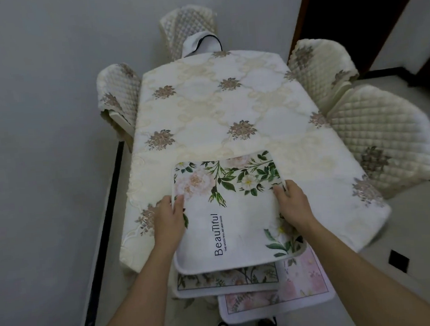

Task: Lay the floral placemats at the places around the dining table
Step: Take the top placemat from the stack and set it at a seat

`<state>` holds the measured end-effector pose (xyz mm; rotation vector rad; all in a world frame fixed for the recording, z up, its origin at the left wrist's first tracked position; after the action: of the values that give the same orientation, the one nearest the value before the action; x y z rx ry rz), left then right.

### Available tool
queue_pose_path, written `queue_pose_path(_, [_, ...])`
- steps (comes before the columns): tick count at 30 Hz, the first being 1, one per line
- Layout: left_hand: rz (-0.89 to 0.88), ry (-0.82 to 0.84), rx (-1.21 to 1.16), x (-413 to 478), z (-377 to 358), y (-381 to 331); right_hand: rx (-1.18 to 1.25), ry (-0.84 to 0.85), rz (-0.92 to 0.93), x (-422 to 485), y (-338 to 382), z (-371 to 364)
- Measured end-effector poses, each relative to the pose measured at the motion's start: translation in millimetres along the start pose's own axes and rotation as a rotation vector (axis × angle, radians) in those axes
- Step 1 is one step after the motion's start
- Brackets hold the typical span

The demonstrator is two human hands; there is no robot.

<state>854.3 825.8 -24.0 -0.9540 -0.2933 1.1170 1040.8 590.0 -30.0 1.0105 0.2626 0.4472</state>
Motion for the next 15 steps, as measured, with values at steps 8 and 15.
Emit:
queue_pose_path(8, [-0.136,0.195,0.011,-18,-40,-38,0.000,-0.225,-0.076,-43,-13,55])
queue_pose_path(15, [-0.316,0.456,0.059,-54,-104,-64,-0.047,-0.506,-0.245,-131,-40,102])
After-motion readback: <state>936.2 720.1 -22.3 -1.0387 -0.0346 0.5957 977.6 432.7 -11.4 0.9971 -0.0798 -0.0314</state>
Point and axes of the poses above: each hand's wrist, its own x-axis towards the middle knuckle, its own z-axis out of the back of the hand, y = z × x, the point moved 3 cm from there along x, towards the middle knuckle, and after that the axes turned 14 degrees about z, right-handed, at the moved point
